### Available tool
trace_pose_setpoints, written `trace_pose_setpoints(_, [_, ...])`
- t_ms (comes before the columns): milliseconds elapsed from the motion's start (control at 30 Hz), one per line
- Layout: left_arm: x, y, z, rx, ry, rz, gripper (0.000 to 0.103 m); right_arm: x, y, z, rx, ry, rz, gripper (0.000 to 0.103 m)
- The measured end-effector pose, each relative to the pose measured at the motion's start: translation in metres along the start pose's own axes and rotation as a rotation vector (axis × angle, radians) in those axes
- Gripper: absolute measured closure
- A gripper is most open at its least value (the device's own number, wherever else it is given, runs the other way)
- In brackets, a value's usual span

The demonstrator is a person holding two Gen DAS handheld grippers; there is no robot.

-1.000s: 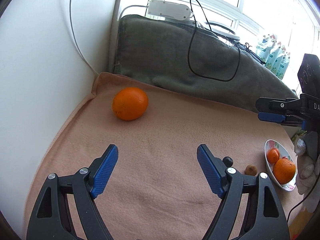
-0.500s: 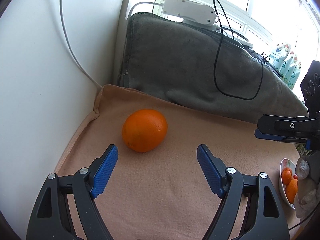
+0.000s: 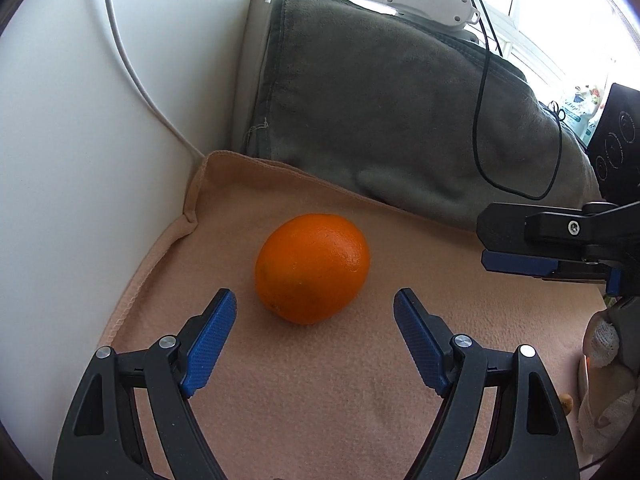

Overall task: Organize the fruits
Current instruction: 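Move both open grippers toward the loose orange beside the wall, then close the left gripper on the orange while the right gripper clamps its other side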

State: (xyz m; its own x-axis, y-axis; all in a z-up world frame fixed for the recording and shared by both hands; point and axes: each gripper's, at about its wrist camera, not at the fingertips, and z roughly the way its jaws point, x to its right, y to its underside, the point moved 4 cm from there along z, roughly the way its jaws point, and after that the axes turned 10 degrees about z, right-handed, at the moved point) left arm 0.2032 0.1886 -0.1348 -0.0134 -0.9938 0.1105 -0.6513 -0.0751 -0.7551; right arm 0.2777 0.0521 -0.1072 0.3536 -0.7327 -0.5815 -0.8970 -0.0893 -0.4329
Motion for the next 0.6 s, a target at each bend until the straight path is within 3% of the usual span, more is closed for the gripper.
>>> trace_pose_setpoints(367, [-0.008,0.000,0.011,-0.028,0.021,-0.037,0.022,-0.004,-0.009,0.042,-0.034,-0.036,0.034,0.017])
trace_pose_setpoints(600, [-0.012,-0.005,0.019,-0.027,0.050,-0.057,0.022,-0.005,-0.009,0.065,-0.064,-0.060,0.061,0.024])
